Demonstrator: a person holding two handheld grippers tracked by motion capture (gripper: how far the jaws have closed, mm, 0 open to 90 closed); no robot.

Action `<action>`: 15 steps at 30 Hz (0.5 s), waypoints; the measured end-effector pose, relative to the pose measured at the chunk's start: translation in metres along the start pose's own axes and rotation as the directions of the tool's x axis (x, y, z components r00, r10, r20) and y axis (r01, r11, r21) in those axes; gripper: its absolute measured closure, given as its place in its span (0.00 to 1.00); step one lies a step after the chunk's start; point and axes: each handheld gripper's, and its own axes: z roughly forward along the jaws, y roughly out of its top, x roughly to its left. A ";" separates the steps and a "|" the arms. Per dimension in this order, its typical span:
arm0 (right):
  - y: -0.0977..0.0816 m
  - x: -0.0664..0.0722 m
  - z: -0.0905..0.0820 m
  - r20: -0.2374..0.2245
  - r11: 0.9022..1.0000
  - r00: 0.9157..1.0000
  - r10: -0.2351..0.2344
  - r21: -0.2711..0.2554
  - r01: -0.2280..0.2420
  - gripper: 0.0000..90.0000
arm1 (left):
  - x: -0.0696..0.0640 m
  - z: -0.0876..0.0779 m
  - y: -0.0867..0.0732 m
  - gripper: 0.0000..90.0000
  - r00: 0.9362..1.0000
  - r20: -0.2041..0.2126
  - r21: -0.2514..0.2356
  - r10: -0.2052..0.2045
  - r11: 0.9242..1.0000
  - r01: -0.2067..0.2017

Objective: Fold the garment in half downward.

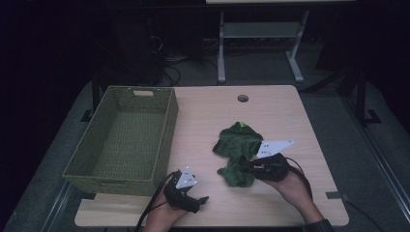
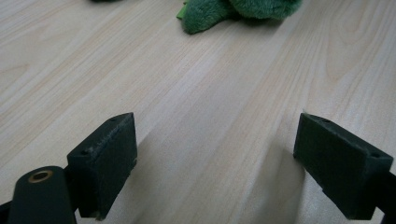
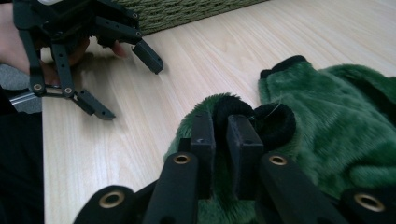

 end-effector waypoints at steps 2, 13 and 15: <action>0.002 0.000 0.005 -0.007 1.000 1.000 0.002 0.004 -0.002 0.86 | 0.000 0.000 0.000 0.14 1.000 0.000 -0.001 -0.001 1.000 0.001; 0.006 -0.022 0.001 0.088 0.998 0.994 0.067 -0.018 -0.066 0.99 | 0.000 0.000 0.000 0.14 1.000 -0.001 0.000 -0.001 1.000 0.001; 0.004 -0.025 0.010 0.081 0.997 0.994 0.076 0.012 -0.077 0.99 | 0.000 0.000 0.001 0.14 1.000 -0.001 0.005 0.002 1.000 -0.002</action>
